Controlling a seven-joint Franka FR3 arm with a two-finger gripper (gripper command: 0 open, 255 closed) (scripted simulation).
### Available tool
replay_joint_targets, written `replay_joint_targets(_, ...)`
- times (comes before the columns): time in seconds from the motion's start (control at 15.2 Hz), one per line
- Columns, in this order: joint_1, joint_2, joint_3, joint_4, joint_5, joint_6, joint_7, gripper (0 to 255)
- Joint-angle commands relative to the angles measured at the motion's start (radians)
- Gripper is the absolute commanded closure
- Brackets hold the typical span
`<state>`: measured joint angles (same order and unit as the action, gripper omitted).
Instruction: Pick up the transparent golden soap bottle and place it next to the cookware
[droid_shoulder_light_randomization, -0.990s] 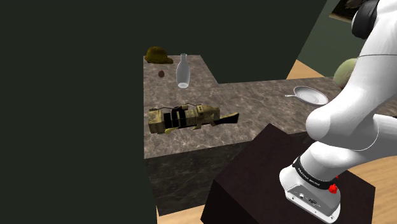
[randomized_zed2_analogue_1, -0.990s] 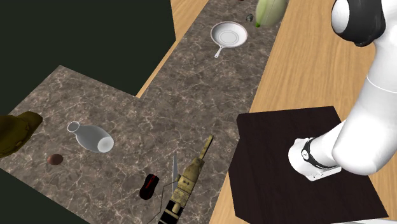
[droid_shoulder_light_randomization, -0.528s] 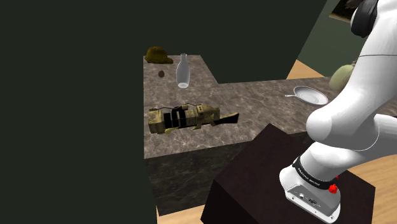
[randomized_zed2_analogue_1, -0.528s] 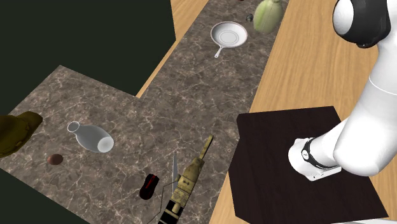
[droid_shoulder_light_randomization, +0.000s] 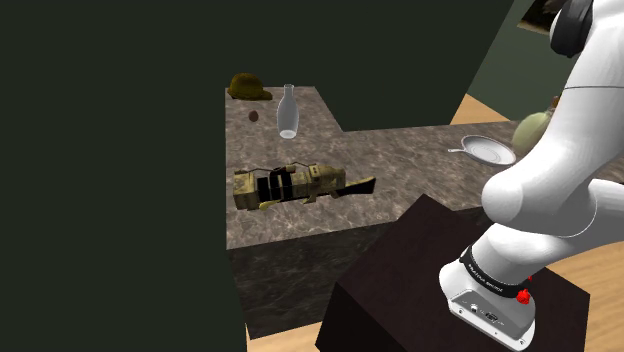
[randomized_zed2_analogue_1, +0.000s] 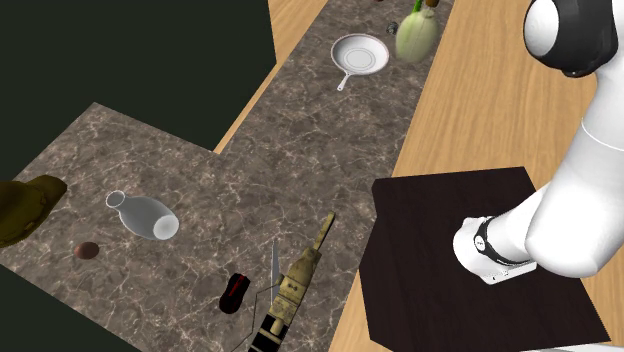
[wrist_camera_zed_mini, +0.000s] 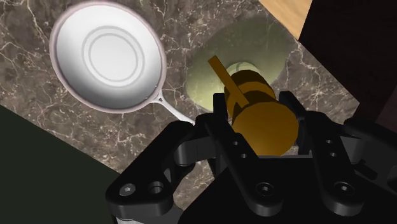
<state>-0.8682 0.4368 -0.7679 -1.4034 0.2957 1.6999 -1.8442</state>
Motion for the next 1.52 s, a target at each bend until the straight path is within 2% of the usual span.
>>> replay_joint_targets(0.0, 0.01, -0.004, 0.001, -0.032, -0.001, 0.03, 0.001, 255)
replay_joint_targets(1.45, 0.019, 0.061, 0.035, -0.248, 0.057, 0.29, -0.041, 255)
